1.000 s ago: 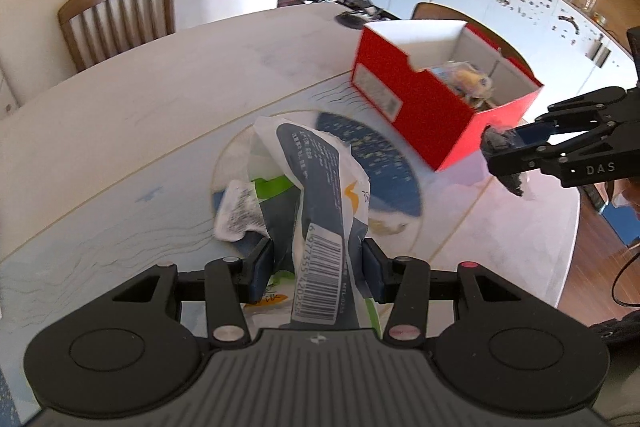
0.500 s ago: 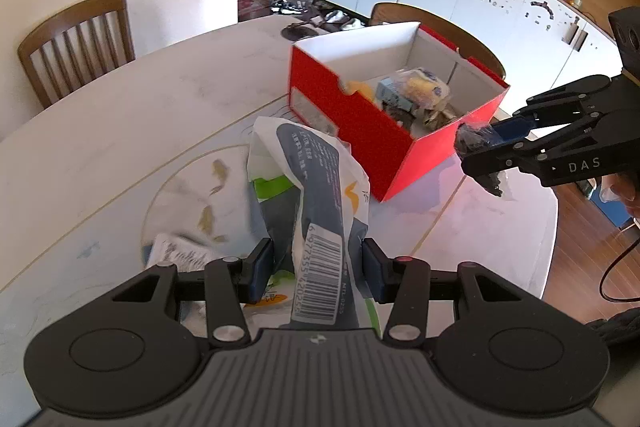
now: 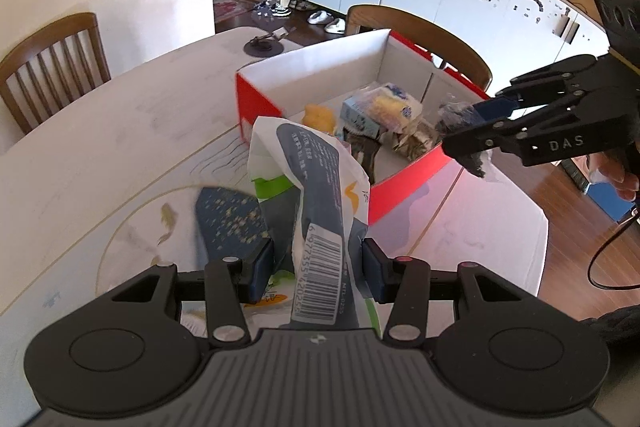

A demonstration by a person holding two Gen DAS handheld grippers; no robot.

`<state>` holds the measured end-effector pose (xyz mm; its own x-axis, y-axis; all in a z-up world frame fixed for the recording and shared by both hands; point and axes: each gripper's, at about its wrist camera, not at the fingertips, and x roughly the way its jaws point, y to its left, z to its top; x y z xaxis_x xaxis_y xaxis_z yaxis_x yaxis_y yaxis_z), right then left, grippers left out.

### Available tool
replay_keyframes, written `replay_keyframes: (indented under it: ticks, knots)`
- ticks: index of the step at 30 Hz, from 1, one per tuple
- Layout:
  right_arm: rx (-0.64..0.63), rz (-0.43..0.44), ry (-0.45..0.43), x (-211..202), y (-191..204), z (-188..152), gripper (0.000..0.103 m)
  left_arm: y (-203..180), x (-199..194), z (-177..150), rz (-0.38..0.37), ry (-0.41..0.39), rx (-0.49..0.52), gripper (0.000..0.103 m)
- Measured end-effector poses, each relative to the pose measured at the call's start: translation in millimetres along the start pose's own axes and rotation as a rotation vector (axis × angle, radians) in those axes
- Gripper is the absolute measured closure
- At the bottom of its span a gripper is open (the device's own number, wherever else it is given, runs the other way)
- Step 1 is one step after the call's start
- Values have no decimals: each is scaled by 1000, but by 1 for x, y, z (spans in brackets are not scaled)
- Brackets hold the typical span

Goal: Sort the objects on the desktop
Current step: 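Carry the white-and-blue bag and black seed packet over the red box with both tools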

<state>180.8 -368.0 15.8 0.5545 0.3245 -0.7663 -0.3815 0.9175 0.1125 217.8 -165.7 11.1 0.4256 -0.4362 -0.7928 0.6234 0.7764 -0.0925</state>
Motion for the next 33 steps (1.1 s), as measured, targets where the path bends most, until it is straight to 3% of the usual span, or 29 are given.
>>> replay_keyframes:
  ticks: [18, 33]
  knots:
    - [-23, 5, 0, 11, -48, 18, 68, -31, 46, 74, 10, -25, 33, 57]
    - [-25, 18, 32, 37, -68, 23, 68, -34, 105, 116, 63, 20, 22, 57]
